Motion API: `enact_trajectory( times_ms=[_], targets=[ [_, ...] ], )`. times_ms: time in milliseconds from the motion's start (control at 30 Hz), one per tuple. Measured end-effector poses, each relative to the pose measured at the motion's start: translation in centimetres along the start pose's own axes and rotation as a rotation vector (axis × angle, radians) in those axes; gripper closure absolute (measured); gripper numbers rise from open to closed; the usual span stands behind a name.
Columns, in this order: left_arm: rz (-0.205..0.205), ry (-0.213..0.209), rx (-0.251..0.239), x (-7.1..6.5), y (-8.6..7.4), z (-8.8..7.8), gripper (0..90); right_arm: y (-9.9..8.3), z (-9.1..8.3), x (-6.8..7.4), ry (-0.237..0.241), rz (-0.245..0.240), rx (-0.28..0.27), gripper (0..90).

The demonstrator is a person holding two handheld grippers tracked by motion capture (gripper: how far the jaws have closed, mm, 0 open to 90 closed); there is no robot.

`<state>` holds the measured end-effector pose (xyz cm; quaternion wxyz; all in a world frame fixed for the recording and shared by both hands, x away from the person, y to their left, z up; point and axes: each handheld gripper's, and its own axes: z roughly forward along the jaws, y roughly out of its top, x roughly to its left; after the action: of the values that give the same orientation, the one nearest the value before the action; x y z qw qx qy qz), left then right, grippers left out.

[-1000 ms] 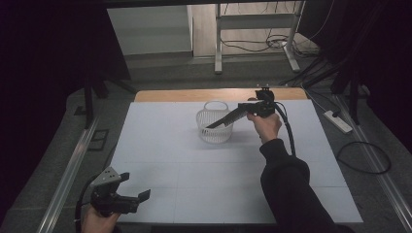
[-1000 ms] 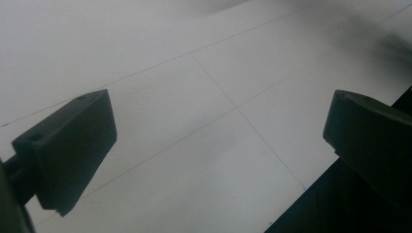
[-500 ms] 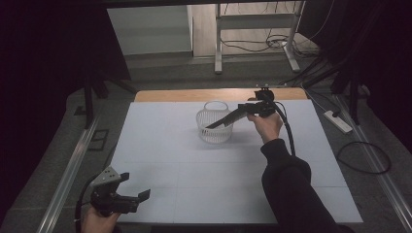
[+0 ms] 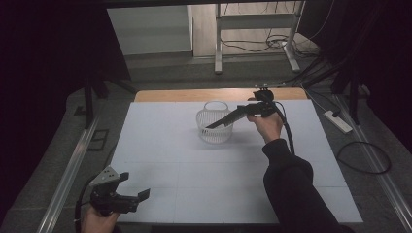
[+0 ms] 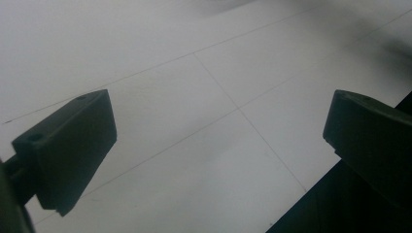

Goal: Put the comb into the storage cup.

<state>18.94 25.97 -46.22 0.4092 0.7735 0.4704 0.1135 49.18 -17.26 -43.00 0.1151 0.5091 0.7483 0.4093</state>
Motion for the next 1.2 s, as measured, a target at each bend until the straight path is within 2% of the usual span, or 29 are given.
enact_trajectory(
  times_ms=[167,400,633,800,867,967,1200],
  targets=[
    [0.000,0.014,0.004,0.0,0.0,0.0,0.0,0.1,0.0,0.1,-0.010,-0.016,0.002,35.2],
    [-0.003,0.012,0.005,0.0,0.0,0.0,0.0,0.2,-0.2,0.4,-0.016,-0.028,0.002,24.5],
    [-0.004,0.010,0.006,0.0,0.0,0.0,0.0,0.1,-0.2,0.8,-0.035,-0.064,0.031,14.7],
    [-0.004,0.009,0.007,0.0,0.0,0.0,0.0,0.1,-0.3,0.8,-0.027,-0.063,0.056,10.7],
    [-0.004,0.009,0.007,0.0,0.0,0.0,0.0,0.1,-0.3,0.9,-0.027,-0.083,0.067,9.6],
    [-0.004,0.008,0.007,0.0,0.0,0.0,0.0,0.0,-0.5,1.3,-0.003,-0.109,0.076,7.5],
    [-0.004,0.008,0.007,0.0,0.0,0.0,0.0,0.1,-1.0,2.1,0.025,-0.139,0.053,4.5]
  ],
)
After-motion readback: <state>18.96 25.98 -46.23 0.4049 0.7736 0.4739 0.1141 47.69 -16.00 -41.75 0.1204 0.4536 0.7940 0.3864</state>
